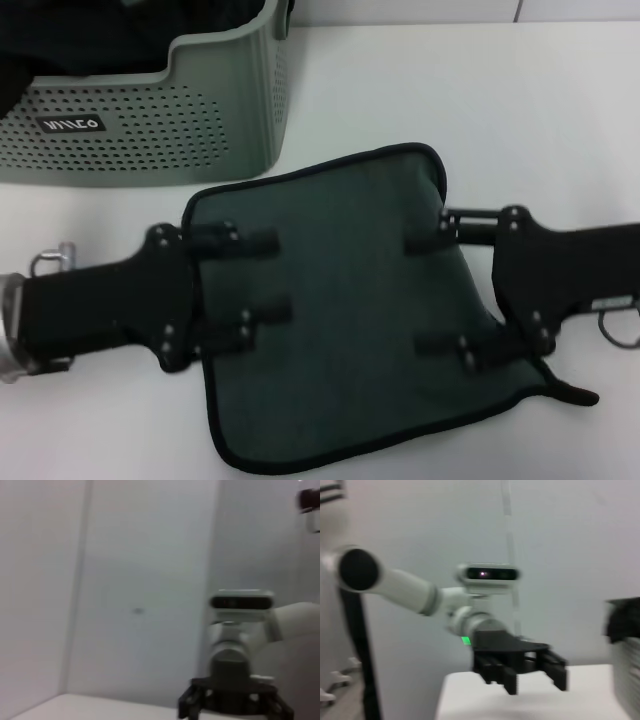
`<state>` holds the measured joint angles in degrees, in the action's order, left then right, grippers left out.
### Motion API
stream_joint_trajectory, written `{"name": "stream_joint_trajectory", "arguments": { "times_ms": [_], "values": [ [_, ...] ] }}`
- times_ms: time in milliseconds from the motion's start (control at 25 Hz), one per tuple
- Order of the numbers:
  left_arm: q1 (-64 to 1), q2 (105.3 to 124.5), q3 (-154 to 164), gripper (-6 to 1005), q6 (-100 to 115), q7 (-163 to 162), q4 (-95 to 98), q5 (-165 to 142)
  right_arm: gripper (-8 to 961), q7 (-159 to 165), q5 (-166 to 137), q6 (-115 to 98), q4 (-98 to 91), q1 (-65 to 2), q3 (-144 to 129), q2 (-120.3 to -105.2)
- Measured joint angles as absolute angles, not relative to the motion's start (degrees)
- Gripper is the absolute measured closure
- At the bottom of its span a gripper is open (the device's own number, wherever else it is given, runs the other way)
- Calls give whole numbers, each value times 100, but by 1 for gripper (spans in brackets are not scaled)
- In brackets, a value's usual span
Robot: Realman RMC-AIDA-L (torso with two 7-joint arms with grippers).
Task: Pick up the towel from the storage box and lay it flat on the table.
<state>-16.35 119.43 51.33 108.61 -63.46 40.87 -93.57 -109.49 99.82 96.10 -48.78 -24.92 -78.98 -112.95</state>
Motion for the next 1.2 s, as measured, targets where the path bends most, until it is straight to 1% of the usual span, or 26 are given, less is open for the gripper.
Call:
{"name": "stream_joint_trajectory", "arguments": {
  "times_ms": [240,400,600,1200],
  "values": [
    [-1834,11962,5472,447,11107,-6187,3940,-9382,88,-10984,9913,9952,-5046,-2466,-7951,-11415],
    [-1892,11941,5473,447,11121,-6139,3799,-9381,88,-10986,9884,9955,-5051,-2465,-7953,-11443],
    [-1914,11954,5477,448,11146,-6113,3753,-9356,88,-11101,9655,9950,-4994,-2471,-7964,-11521],
    [-1947,11966,5478,449,11178,-5976,3521,-9340,88,-11131,9614,9964,-4993,-2460,-8026,-11529]
  ]
}}
